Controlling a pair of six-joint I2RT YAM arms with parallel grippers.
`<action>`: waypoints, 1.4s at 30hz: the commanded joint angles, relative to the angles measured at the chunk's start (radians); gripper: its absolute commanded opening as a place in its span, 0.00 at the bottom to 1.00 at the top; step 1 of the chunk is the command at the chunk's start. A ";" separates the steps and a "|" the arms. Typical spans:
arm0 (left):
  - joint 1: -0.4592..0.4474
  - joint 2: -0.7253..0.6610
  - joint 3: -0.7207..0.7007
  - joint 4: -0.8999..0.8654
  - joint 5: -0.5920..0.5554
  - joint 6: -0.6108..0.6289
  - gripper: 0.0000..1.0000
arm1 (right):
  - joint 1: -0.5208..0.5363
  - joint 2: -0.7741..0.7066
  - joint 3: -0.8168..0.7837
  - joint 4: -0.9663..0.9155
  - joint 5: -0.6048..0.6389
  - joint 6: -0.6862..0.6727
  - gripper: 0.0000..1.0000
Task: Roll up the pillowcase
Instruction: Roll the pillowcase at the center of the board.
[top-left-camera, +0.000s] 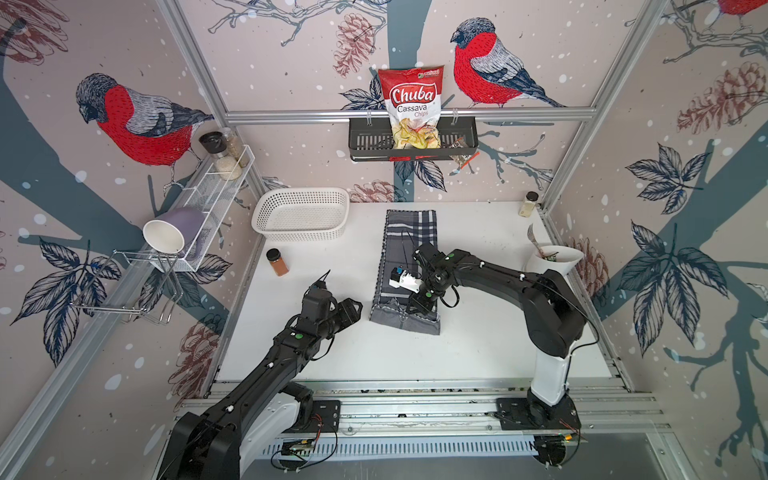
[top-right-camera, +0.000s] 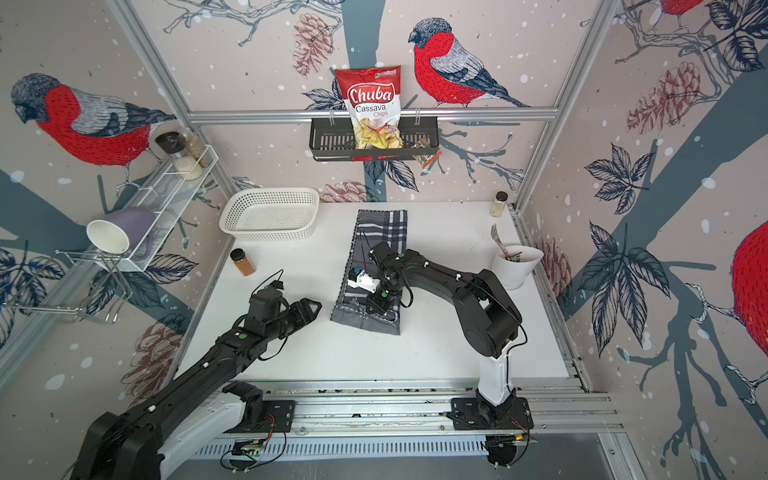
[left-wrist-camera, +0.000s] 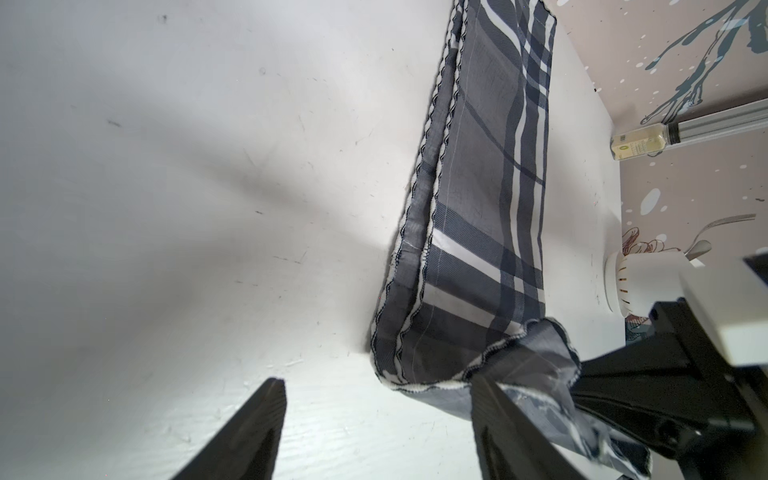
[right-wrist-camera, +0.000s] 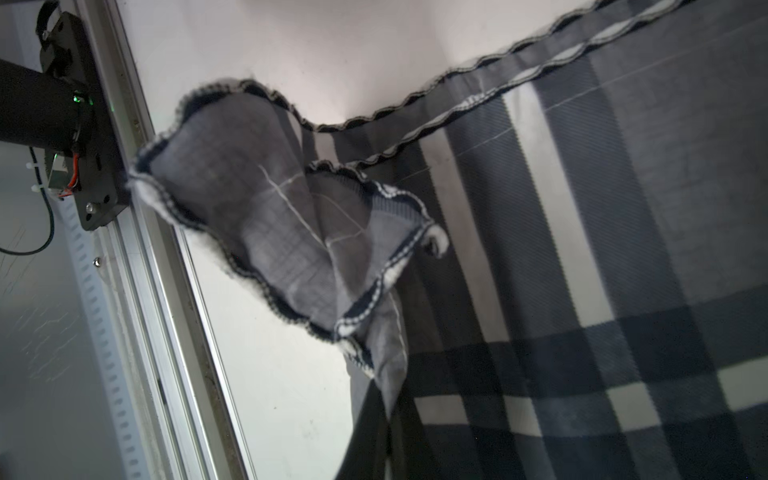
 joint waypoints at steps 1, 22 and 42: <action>0.003 0.011 0.014 0.034 -0.010 0.033 0.75 | -0.013 0.050 0.060 -0.067 0.027 -0.040 0.42; -0.134 0.296 0.108 0.202 0.041 0.079 0.43 | 0.585 -0.438 -0.747 0.928 1.135 0.042 1.00; -0.133 0.460 0.203 0.133 -0.035 0.070 0.51 | 0.463 -0.235 -0.690 0.859 0.975 -0.011 0.11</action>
